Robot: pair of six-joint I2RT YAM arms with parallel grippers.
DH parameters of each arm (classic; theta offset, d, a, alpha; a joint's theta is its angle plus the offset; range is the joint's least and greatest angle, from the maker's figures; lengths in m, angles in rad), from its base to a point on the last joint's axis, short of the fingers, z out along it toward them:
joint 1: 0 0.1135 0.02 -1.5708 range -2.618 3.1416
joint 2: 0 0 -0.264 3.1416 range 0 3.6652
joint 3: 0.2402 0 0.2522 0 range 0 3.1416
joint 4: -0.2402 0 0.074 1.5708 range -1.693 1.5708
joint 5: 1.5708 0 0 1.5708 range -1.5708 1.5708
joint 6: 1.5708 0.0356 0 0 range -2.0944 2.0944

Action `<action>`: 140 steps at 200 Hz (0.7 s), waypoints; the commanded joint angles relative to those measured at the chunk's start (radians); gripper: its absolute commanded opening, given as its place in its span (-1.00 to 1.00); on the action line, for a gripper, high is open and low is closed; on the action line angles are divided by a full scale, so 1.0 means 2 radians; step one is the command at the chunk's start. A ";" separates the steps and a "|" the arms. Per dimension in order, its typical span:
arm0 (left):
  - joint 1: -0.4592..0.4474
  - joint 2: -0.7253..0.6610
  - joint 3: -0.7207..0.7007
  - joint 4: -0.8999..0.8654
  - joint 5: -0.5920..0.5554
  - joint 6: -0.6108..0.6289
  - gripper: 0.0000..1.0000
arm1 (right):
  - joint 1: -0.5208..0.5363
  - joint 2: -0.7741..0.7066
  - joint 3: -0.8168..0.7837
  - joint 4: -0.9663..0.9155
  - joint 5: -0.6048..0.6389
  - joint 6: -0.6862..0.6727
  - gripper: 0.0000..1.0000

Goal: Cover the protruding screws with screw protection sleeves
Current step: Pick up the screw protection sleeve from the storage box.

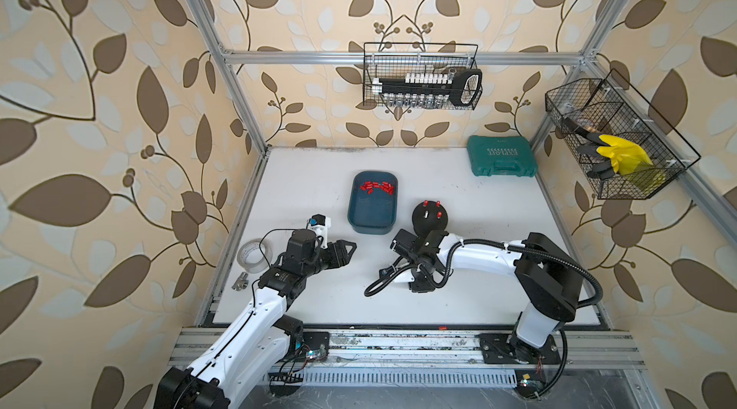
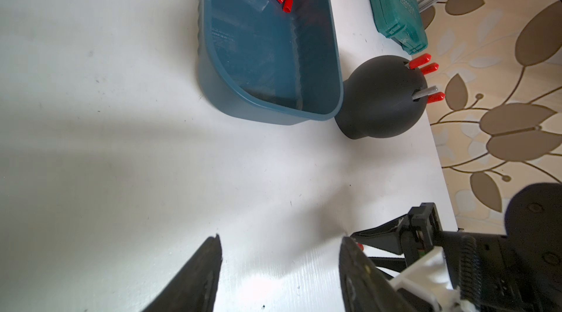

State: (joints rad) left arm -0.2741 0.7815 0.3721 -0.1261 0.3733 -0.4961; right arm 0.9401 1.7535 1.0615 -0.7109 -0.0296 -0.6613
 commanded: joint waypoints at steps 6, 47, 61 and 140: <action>0.000 0.002 -0.003 0.019 0.016 0.014 0.26 | -0.002 0.000 -0.003 -0.021 -0.004 0.008 -0.34; 0.000 -0.002 0.000 0.012 0.016 0.016 0.26 | -0.003 0.017 0.008 -0.024 -0.017 0.013 -0.52; 0.001 -0.005 0.000 0.011 0.014 0.016 0.26 | -0.004 0.021 0.011 -0.026 -0.020 0.015 -0.60; 0.000 -0.005 0.000 0.012 0.017 0.017 0.27 | -0.008 0.033 0.022 -0.024 -0.026 0.022 -0.41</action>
State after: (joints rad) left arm -0.2741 0.7807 0.3721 -0.1246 0.3862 -0.4892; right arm 0.9287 1.7889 1.0851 -0.7444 -0.0551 -0.6205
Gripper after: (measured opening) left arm 0.634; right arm 0.285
